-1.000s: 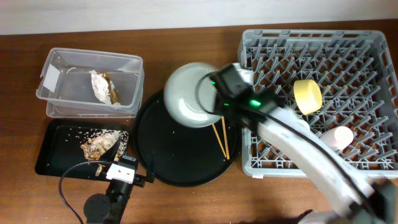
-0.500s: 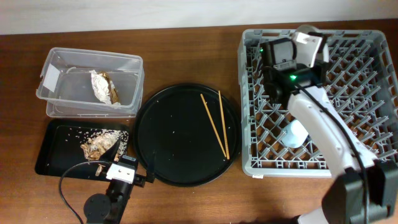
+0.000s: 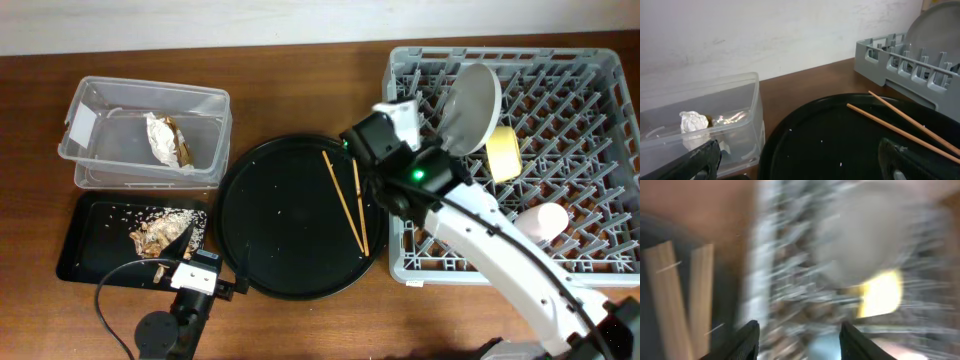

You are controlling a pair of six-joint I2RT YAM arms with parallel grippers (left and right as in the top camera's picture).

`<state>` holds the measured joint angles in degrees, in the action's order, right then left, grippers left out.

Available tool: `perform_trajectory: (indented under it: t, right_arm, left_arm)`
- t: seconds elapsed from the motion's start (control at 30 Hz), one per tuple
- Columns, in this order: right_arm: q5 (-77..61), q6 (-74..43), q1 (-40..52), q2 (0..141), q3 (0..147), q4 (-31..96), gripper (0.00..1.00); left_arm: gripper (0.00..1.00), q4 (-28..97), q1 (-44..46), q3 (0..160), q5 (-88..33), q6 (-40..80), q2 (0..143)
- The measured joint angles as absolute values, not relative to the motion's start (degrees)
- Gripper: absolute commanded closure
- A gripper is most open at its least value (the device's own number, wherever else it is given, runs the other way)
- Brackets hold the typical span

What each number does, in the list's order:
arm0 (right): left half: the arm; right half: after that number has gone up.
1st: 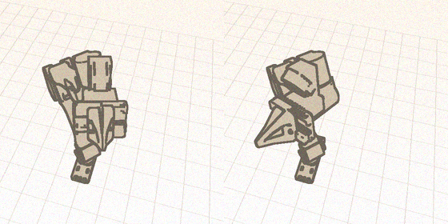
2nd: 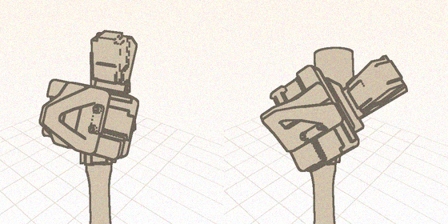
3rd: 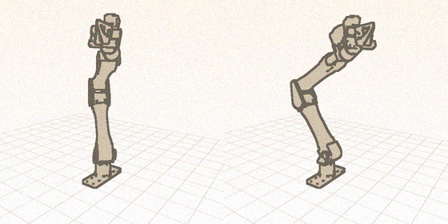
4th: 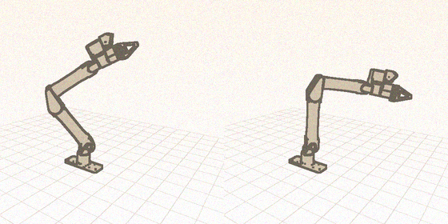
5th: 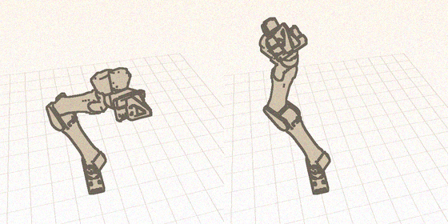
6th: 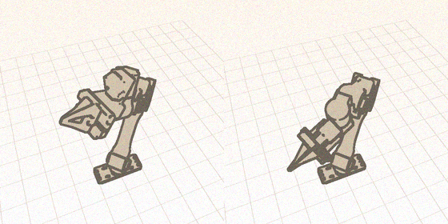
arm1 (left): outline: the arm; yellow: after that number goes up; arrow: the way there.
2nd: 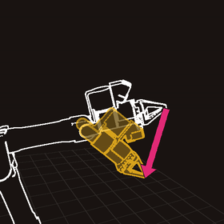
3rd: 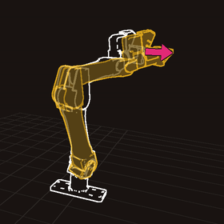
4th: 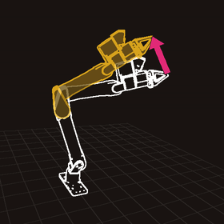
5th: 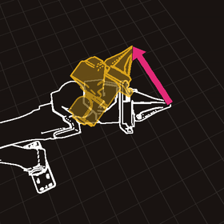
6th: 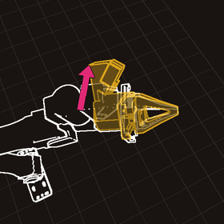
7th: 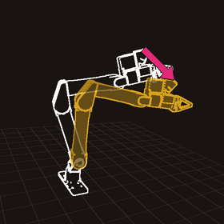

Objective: Sort waste into correct bins and load items into the dishwasher rack
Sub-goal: 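Grasp the wooden chopsticks with the right gripper and place them in the rack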

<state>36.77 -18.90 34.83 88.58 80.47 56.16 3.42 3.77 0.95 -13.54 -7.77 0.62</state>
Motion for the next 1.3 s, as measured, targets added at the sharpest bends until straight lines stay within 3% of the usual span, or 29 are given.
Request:
perform_trajectory:
  t: [0.07,0.13,0.27,0.4,0.5,0.7,0.8,0.87,0.97,1.0,1.03,1.07,1.1,1.3]
  right_arm:
    - [14.9,-19.5,36.5,90.2,80.4,56.1,0.57]
    - [6.9,-19.7,37.2,94.9,80.2,55.5,0.68]
    - [1.1,-19.7,37.2,108.0,78.4,48.5,0.68]
    - [4.1,-19.7,37.2,114.5,78.5,45.1,0.64]
    - [5.7,-19.6,37.0,117.0,79.0,44.6,0.96]
    - [-1.1,-19.7,36.5,115.3,78.9,49.7,0.96]
    - [-0.9,-19.7,35.4,100.7,78.1,50.5,0.96]
    - [3.2,-19.7,30.5,88.4,78.7,50.5,0.96]
    - [8.2,-19.7,22.5,87.7,78.9,50.6,0.96]
    - [8.8,-19.7,20.3,89.6,78.9,50.6,0.96]
    - [9.5,-19.7,18.5,92.1,78.9,51.1,0.69]
    - [10.1,-19.7,17.2,96.9,78.6,52.3,0.56]
    - [10.5,-19.7,17.3,97.9,78.5,52.7,0.50]
    - [6.4,-19.1,25.5,95.2,78.5,53.6,0.44]
  left_arm:
    - [0.01,3.4,3.8,1.0,-13.5,-7.8,0.6]
    - [0.01,3.4,3.8,1.0,-13.5,-7.8,0.6]
    - [0.01,3.4,3.8,1.0,-13.5,-7.8,0.6]
    - [0.01,3.4,3.8,1.0,-13.5,-7.8,0.6]
    - [0.00,3.4,3.8,1.0,-13.6,-7.8,0.6]
    - [0.01,3.4,3.8,1.0,-13.5,-7.8,0.6]
    - [0.00,3.4,3.8,1.0,-13.5,-7.8,0.6]
    - [0.01,3.4,3.8,1.0,-13.5,-7.8,0.6]
    - [0.01,3.4,3.8,1.0,-13.5,-7.8,0.6]
    - [0.01,3.4,3.8,1.0,-13.6,-7.8,0.6]
    - [0.01,3.4,3.8,1.0,-13.5,-7.8,0.6]
    - [0.01,3.4,3.8,1.0,-13.5,-7.8,0.6]
    - [0.01,3.4,3.8,1.0,-13.5,-7.8,0.6]
    - [0.01,3.4,3.8,1.0,-13.5,-7.8,0.6]
